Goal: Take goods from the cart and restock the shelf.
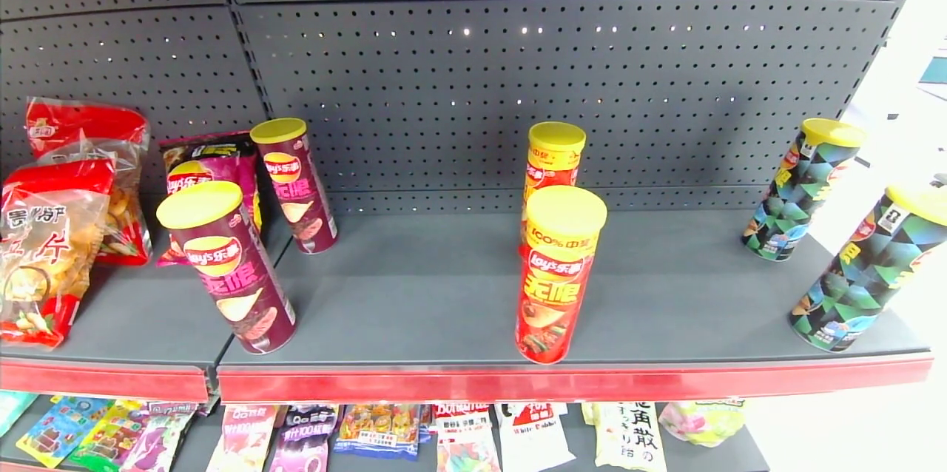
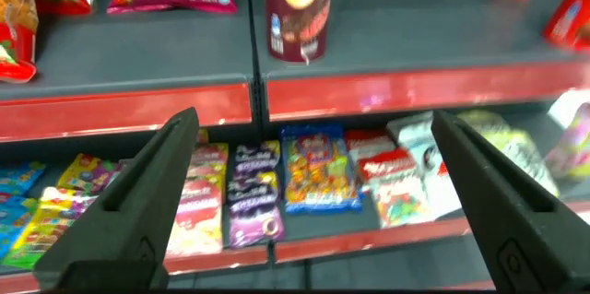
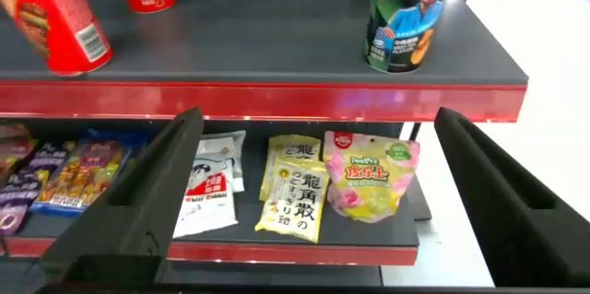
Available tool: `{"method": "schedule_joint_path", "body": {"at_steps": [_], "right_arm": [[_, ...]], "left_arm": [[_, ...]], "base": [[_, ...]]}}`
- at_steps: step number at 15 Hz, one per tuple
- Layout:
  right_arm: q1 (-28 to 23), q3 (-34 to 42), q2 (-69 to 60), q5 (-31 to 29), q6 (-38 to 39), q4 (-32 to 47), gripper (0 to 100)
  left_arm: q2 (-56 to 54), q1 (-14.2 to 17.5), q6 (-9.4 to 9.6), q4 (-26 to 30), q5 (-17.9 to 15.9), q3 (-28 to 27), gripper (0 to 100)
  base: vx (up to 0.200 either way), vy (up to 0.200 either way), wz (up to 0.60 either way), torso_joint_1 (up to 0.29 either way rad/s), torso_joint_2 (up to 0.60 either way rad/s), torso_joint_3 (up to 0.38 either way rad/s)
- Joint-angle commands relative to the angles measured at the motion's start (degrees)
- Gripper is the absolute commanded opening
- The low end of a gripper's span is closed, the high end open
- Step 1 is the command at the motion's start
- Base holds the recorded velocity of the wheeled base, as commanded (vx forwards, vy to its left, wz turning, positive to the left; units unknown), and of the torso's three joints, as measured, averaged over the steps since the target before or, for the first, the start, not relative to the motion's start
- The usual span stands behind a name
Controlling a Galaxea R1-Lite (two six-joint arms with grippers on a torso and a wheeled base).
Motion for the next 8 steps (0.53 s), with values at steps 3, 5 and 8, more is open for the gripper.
{"method": "schedule_joint_path", "body": {"at_steps": [3, 5, 8], "right_arm": [[-0.57, 0.62, -1.51, -0.55, 0.20, -0.07, 100], [-0.57, 0.62, -1.51, -0.46, 0.11, -0.07, 100], [-0.57, 0.62, -1.51, -0.46, 0.20, -0.07, 100]], "left_arm": [[0.09, 0.02, 0.00, 0.10, -0.01, 0.24, 100], [0.09, 0.02, 0.00, 0.01, -0.01, 0.24, 100], [0.09, 0.02, 0.00, 0.01, 0.17, 0.24, 100]], "base": [[0.000, 0.000, 0.00, 0.000, 0.00, 0.000], [0.000, 0.000, 0.00, 0.000, 0.00, 0.000], [0.000, 0.000, 0.00, 0.000, 0.00, 0.000]]}}
